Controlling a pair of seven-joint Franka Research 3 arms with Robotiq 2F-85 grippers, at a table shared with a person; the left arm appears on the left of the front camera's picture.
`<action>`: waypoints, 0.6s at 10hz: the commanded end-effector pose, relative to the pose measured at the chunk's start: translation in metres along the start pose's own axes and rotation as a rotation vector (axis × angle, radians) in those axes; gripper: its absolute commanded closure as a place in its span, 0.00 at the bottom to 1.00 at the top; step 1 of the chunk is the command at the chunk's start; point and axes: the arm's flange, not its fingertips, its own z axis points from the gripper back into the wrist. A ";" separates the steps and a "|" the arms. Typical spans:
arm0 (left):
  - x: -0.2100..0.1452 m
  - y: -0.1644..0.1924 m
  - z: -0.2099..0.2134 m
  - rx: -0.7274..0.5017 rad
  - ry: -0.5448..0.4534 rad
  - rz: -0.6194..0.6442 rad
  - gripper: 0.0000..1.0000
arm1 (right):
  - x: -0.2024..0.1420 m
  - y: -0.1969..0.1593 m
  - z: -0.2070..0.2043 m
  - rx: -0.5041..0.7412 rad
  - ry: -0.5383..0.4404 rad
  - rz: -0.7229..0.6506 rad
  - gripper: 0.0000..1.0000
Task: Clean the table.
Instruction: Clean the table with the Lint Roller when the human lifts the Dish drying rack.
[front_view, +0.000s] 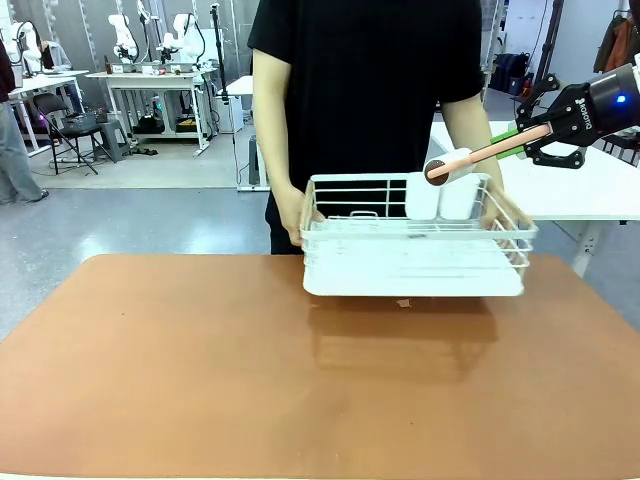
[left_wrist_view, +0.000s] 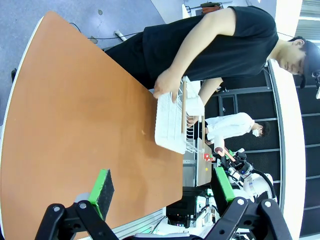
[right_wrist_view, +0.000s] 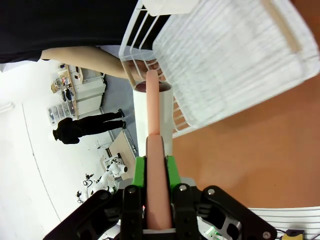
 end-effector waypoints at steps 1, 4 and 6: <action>-0.002 0.000 0.002 -0.029 -0.010 -0.020 0.00 | -0.001 0.001 0.000 0.001 0.000 0.001 1.00; -0.002 0.000 0.002 -0.029 -0.010 -0.020 0.00 | -0.001 0.001 0.000 0.001 0.000 0.001 1.00; -0.002 0.000 0.002 -0.029 -0.010 -0.020 0.00 | -0.001 0.001 0.000 0.001 0.000 0.001 1.00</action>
